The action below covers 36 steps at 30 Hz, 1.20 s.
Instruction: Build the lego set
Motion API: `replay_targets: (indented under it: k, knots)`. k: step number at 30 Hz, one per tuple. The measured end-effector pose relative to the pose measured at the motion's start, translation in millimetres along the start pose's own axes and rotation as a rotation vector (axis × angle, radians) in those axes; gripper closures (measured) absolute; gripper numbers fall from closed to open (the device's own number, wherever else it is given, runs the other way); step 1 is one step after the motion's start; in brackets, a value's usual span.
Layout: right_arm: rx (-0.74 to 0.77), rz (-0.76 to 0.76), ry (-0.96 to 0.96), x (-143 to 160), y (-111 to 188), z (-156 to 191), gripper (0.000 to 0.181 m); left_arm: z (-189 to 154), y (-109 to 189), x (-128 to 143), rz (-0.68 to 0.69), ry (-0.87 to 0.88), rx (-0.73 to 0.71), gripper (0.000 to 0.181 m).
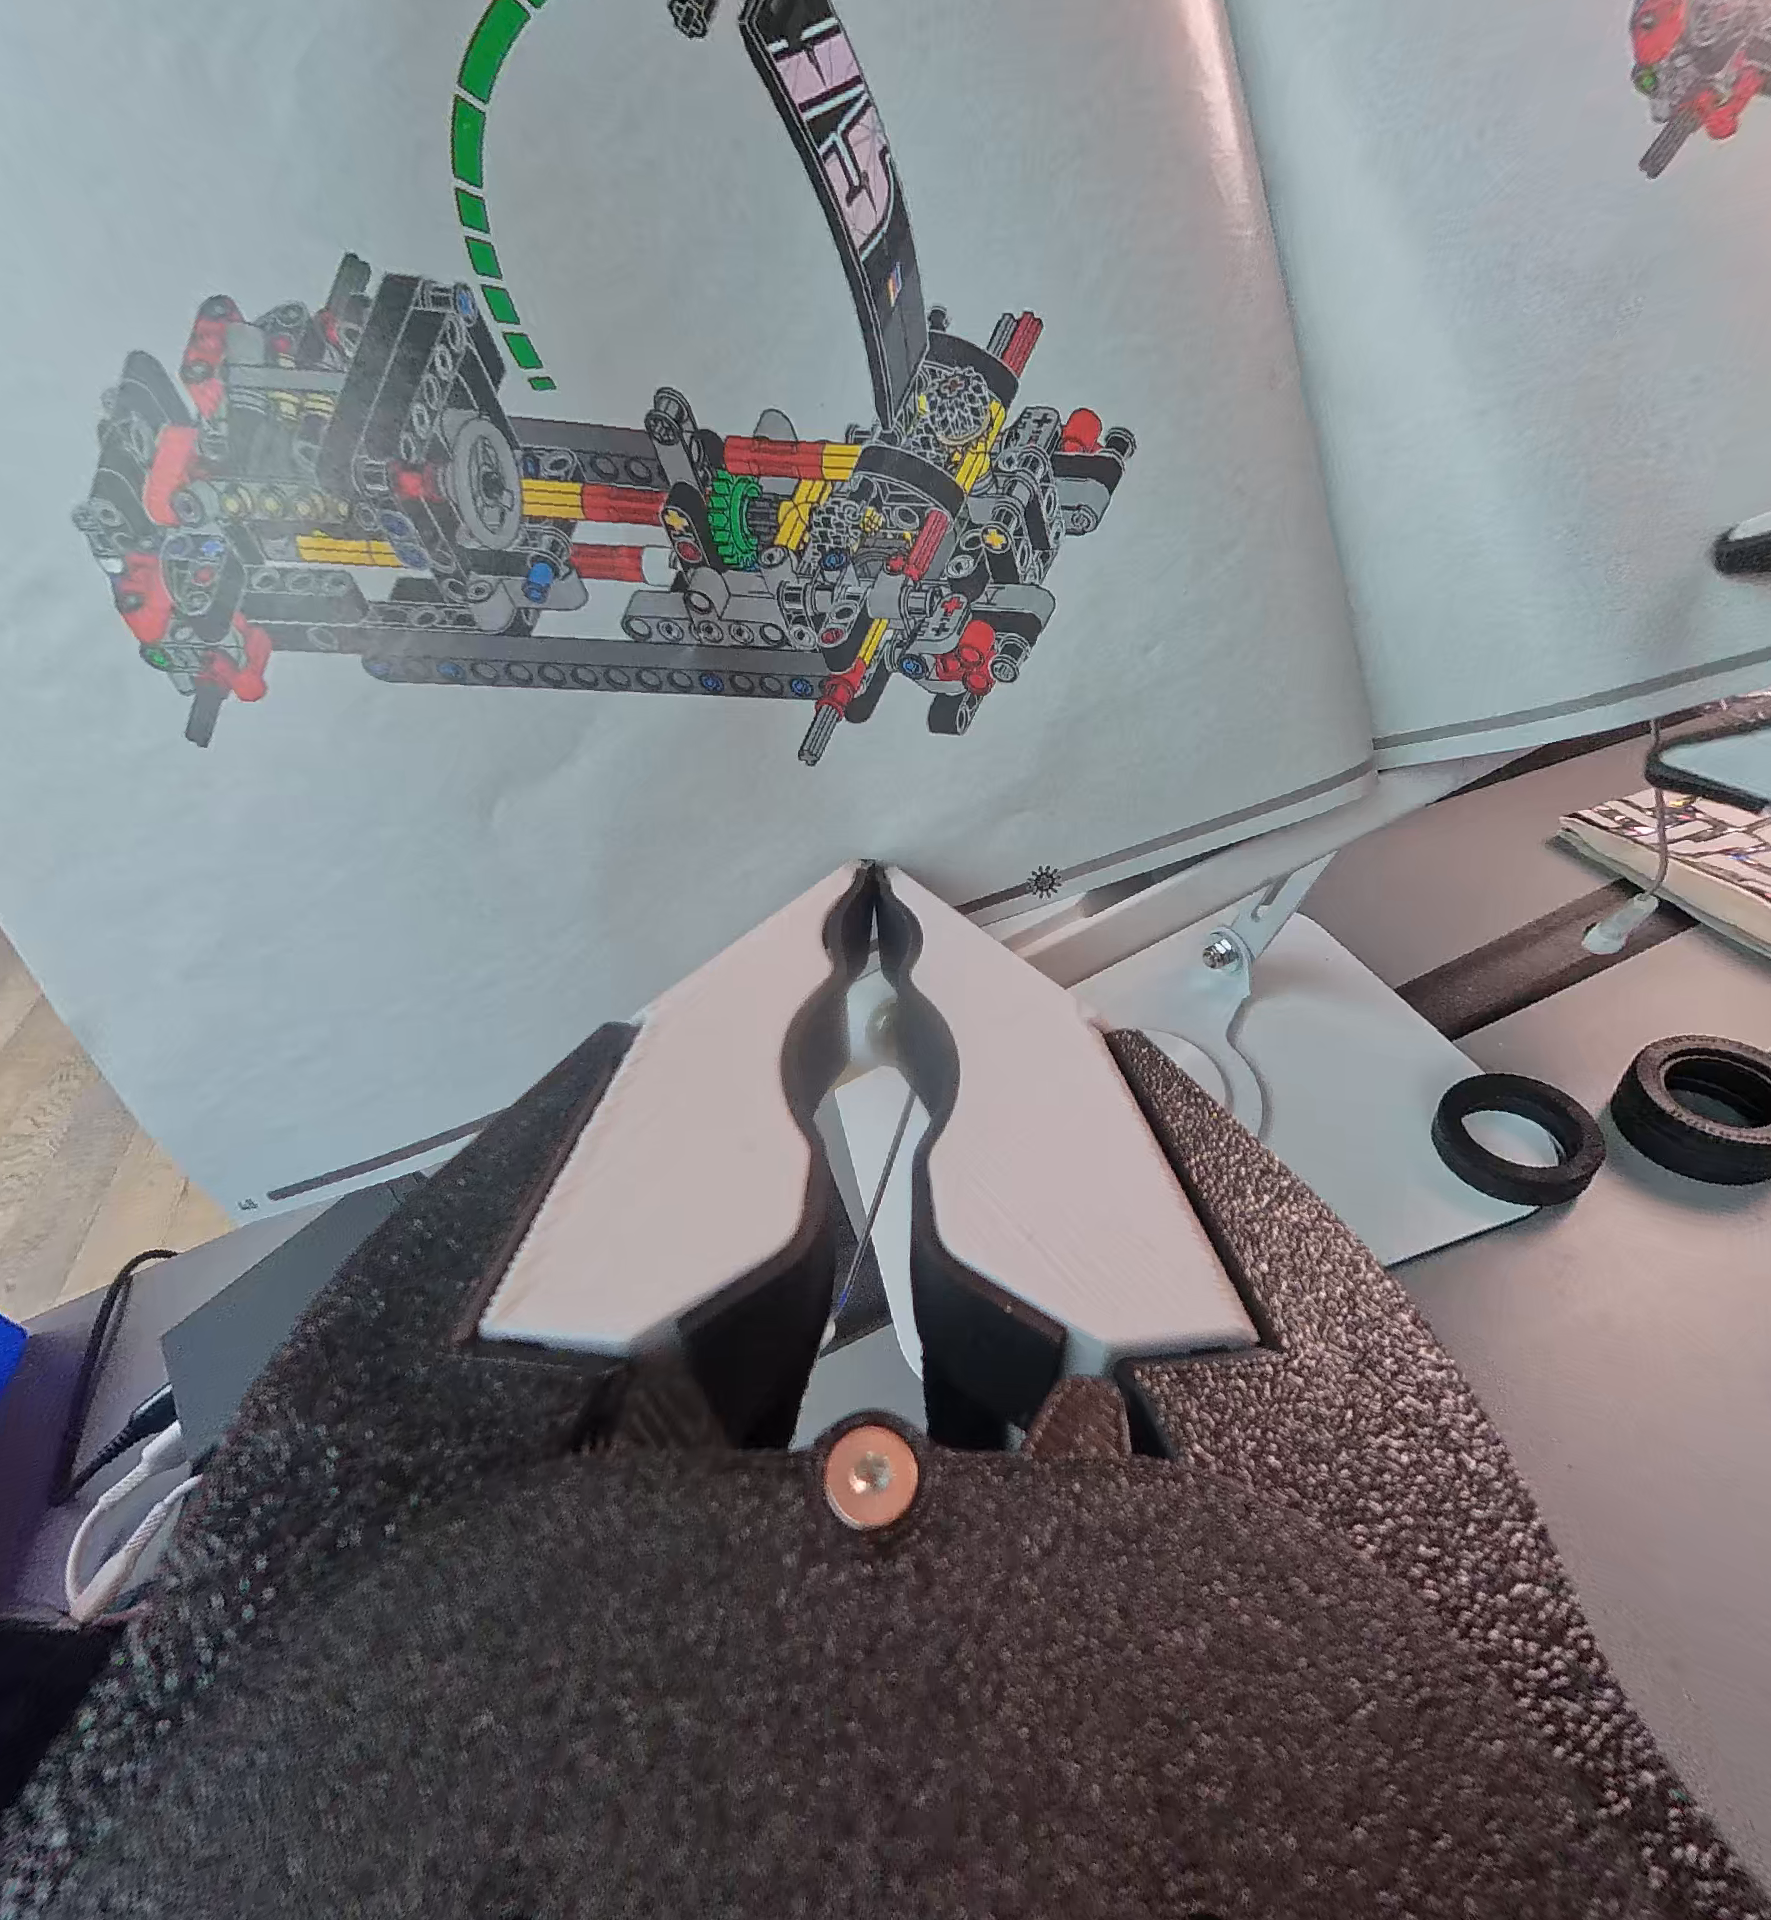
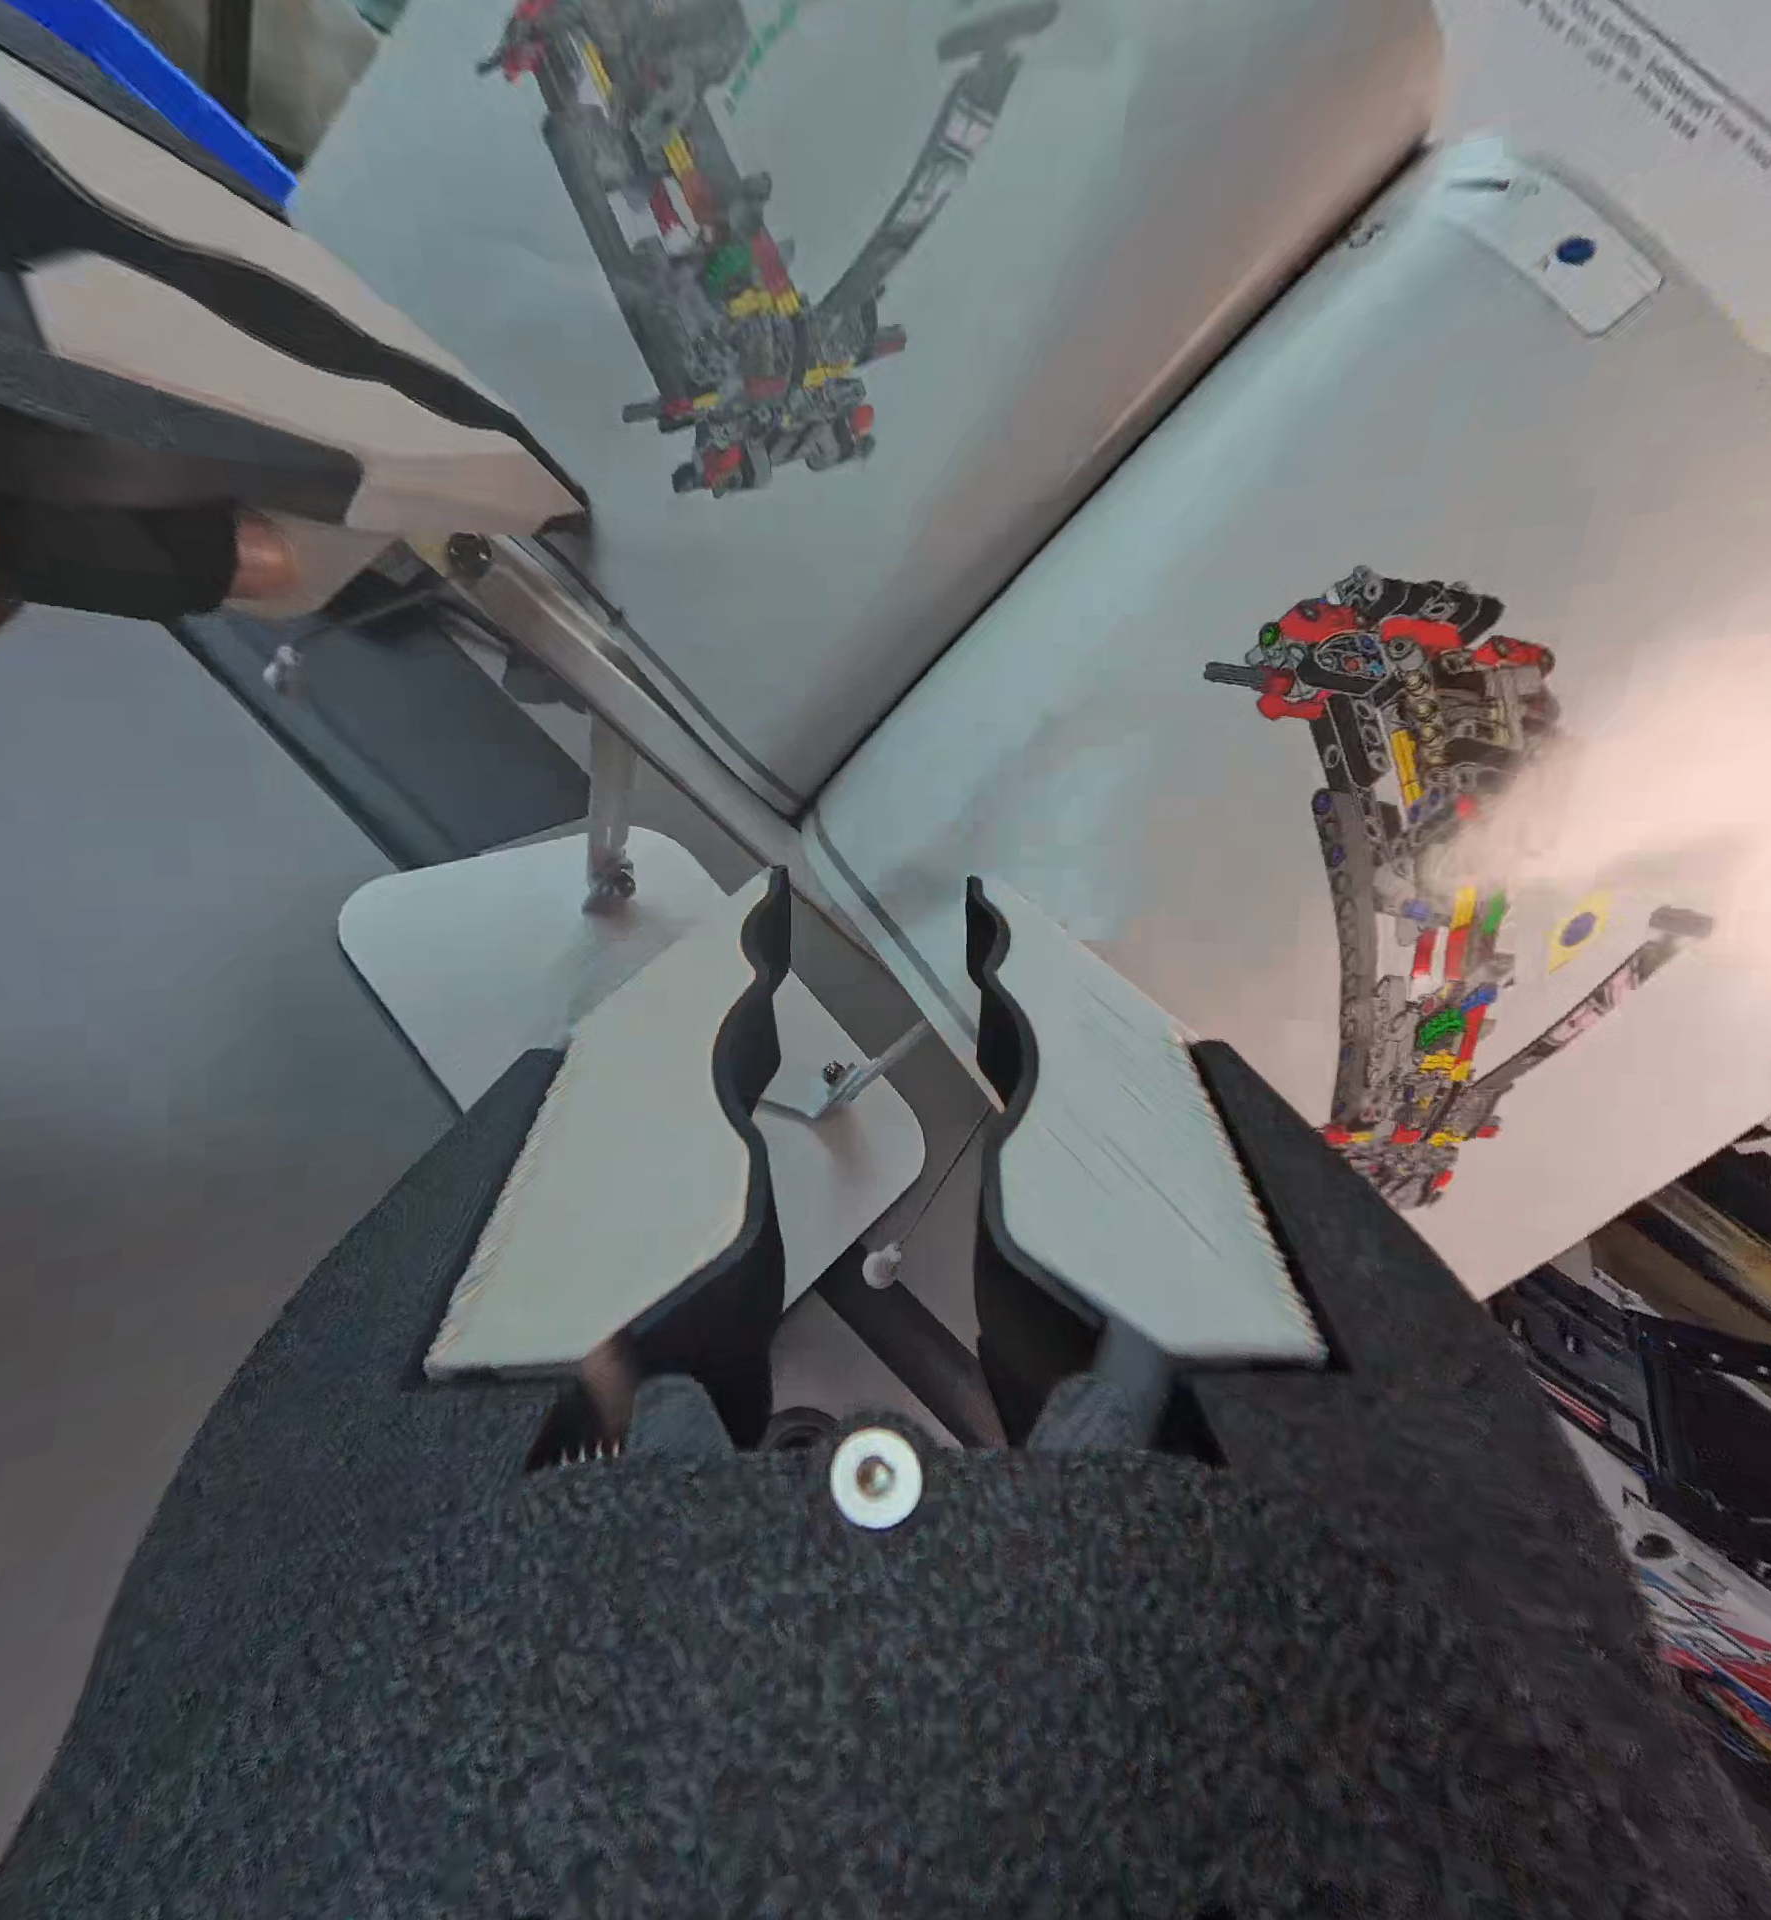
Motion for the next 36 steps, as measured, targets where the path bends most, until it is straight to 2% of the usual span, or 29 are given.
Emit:
replay_targets:
  k: [2, 4, 5, 7, 9, 15, 20, 28, 32, 36]
  knots:
    - [0.034, 0.021, -0.053, 10, -5, -18, 0.157, 1, 0, 1, 0.001, -0.018, 0.006, 0.181]
    - [0.086, 0.049, -0.049, 16, -3, -37, 0.154, 3, 0, 1, 0.010, -0.010, 0.016, 0.181]
    - [0.084, 0.056, -0.055, 18, -3, -43, 0.149, 4, 0, 1, 0.011, 0.000, 0.023, 0.181]
    - [0.058, 0.055, -0.097, 18, -5, -50, 0.149, 5, -1, 2, 0.012, 0.007, 0.016, 0.181]
    - [0.098, 0.087, -0.039, 13, -6, -53, 0.140, 6, 0, 4, 0.009, 0.014, 0.010, 0.181]
    - [0.116, 0.005, 0.005, -2, -16, -52, 0.142, 9, 2, 6, 0.007, 0.001, -0.019, 0.181]
    - [0.167, 0.051, -0.050, -1, -17, -49, 0.140, 16, 3, 7, 0.011, 0.007, -0.020, 0.181]
    - [0.179, -0.031, -0.315, 44, 12, -65, 0.125, 16, 4, 10, 0.004, -0.018, -0.030, 0.181]
    - [0.191, -0.105, -0.505, 77, 31, -95, 0.118, 16, 4, 10, 0.005, -0.019, -0.029, 0.181]
    - [0.132, -0.132, -0.593, 107, 44, -138, 0.091, 15, 5, 10, 0.003, -0.040, -0.036, 0.181]
Point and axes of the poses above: each gripper's, where its closed fingertips meet, y back along the fingers, x out of its underside, z = x × y across the jaws, the point moved 9 cm from there along y, back along the fingers, and after that the axes turned 15 degrees about -x, right-handed, at the moved point
